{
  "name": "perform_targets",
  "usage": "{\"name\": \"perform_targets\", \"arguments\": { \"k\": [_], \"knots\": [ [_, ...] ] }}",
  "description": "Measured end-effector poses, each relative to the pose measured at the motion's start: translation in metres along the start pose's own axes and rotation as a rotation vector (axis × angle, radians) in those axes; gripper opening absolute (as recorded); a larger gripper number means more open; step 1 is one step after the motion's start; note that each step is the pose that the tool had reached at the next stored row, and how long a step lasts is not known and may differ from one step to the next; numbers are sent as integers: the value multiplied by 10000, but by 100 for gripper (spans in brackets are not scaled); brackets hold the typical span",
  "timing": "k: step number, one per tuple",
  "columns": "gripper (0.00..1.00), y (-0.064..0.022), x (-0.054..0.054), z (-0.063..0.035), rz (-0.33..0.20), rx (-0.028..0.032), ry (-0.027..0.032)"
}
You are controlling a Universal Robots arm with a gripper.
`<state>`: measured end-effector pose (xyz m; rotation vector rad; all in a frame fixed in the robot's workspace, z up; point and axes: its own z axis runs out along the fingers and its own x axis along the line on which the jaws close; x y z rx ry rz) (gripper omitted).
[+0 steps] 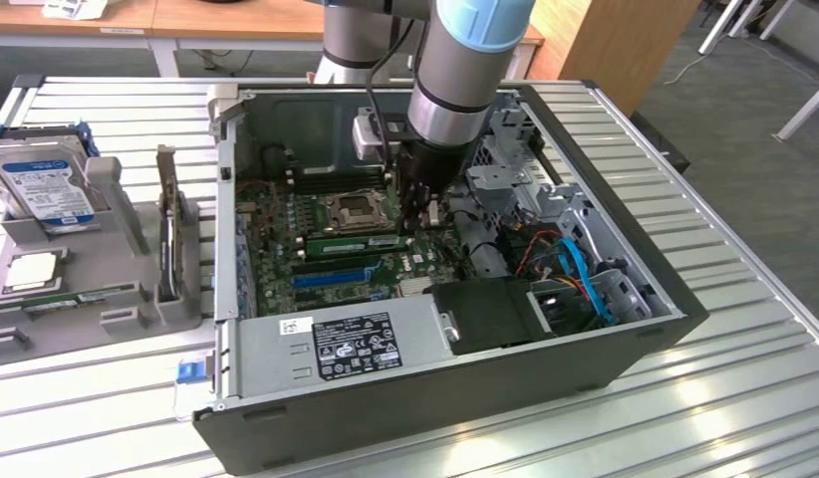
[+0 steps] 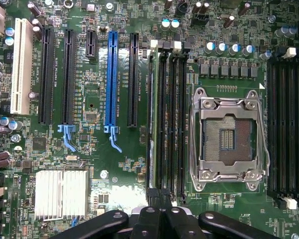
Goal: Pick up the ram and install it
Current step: 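Press down the ram until it locks into place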
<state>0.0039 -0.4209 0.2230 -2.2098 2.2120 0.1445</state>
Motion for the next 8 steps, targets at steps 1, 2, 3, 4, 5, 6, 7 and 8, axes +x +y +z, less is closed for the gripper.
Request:
{"name": "perform_targets", "arguments": {
  "k": [1,2,3,4,5,6,7,8],
  "knots": [
    [10,0,-2,-8,0,1,-9],
    [10,1,-2,-24,1,-2,-4],
    [10,3,-3,-42,2,-4,3],
    [10,4,-4,-56,2,-5,2],
    [10,4,-5,-68,2,-5,2],
    [10,5,-6,-81,1,-6,2],
    [10,5,-6,-94,1,-6,3],
    [10,6,-7,-108,1,-6,3]
  ]
}}
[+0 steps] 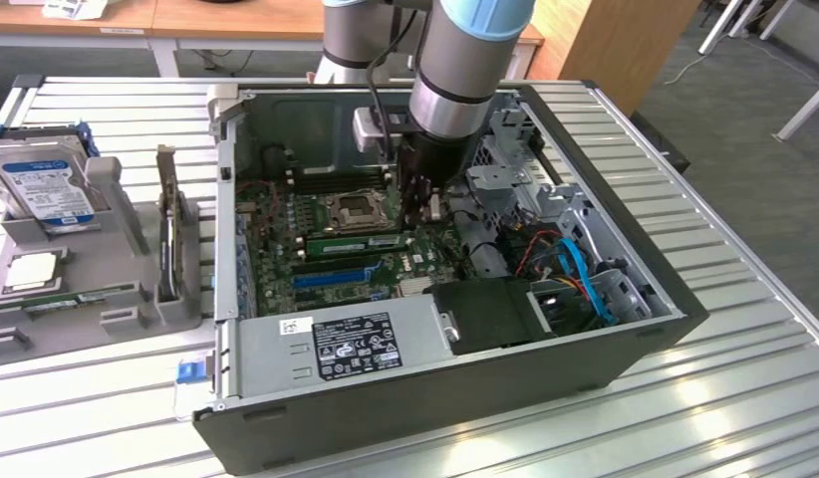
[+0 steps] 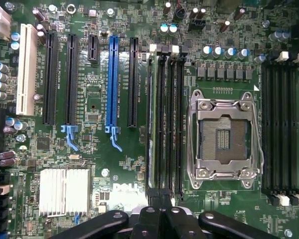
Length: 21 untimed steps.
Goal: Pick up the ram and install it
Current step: 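Press down the ram until it locks into place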
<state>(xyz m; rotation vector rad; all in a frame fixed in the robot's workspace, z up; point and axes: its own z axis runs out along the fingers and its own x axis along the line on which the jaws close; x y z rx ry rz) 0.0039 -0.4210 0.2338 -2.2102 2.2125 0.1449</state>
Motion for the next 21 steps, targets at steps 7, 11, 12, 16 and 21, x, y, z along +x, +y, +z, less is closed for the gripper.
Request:
{"name": "perform_targets", "arguments": {
  "k": [7,11,12,16,21],
  "knots": [
    [10,5,-6,-80,0,0,0],
    [10,7,-9,-117,0,0,0],
    [10,7,-9,-118,0,1,-2],
    [10,7,-9,-118,0,0,-1],
    [10,57,-8,-116,-1,8,1]
  ]
}}
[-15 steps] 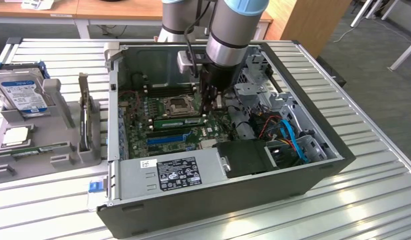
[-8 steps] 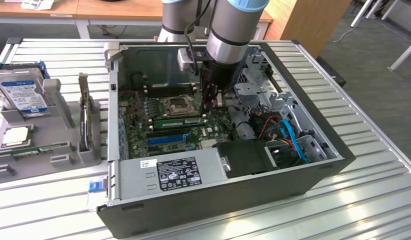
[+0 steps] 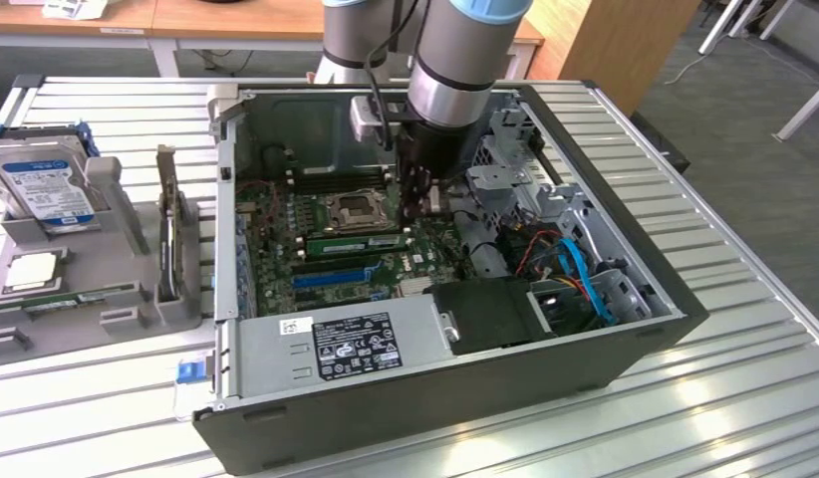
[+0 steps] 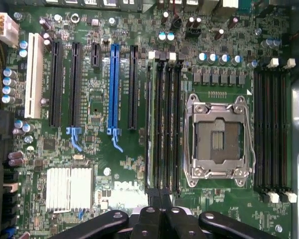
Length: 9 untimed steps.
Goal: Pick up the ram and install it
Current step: 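Press down the ram until it locks into place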
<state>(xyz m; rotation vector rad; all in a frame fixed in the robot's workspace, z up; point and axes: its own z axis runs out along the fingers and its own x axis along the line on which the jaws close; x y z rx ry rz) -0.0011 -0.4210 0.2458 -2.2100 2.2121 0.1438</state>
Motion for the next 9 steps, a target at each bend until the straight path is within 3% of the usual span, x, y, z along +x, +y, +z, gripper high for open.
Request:
{"name": "perform_targets", "arguments": {
  "k": [9],
  "knots": [
    [10,260,-3,17,-5,77,-3]
  ]
}}
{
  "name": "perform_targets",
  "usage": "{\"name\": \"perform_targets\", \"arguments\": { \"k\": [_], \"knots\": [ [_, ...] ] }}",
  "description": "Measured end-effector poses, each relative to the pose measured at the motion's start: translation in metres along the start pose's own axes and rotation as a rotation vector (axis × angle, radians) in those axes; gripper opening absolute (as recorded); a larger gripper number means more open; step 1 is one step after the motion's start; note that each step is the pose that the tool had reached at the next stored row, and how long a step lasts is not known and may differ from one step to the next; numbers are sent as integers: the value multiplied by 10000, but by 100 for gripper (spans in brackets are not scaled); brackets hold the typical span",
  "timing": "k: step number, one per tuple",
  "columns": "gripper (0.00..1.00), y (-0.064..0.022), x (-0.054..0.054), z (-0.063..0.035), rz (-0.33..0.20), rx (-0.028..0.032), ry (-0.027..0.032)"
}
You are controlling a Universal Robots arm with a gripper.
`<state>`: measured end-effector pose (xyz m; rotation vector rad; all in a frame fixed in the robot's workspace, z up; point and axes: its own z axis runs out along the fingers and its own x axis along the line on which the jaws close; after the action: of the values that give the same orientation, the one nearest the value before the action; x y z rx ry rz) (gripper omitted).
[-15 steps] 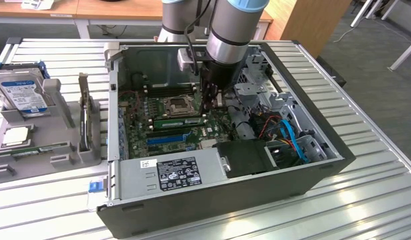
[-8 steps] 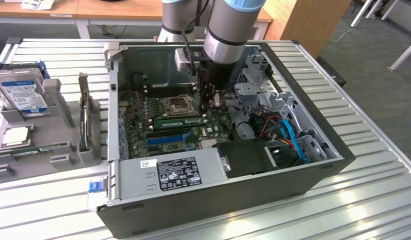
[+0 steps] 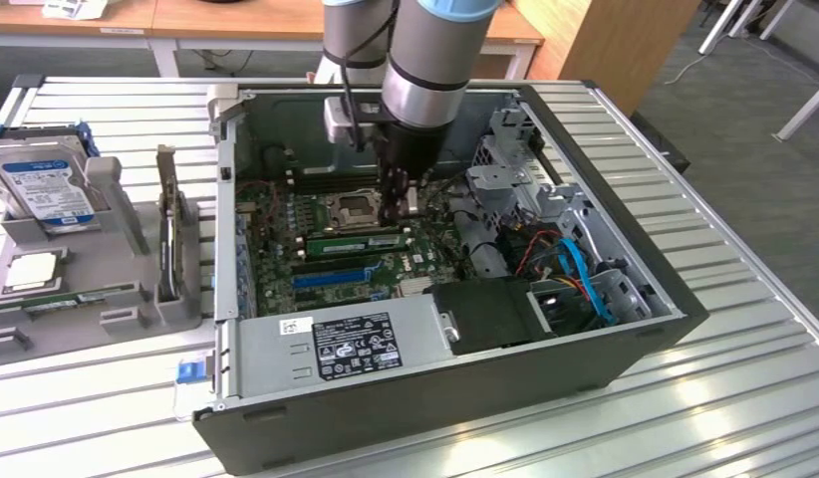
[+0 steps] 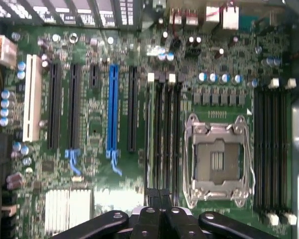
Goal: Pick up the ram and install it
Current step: 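Press down the ram until it locks into place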
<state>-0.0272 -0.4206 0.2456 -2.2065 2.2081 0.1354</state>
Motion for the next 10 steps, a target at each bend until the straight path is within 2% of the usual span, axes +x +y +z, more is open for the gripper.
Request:
{"name": "perform_targets", "arguments": {
  "k": [10],
  "knots": [
    [10,273,-1,13,-6,71,2]
  ]
}}
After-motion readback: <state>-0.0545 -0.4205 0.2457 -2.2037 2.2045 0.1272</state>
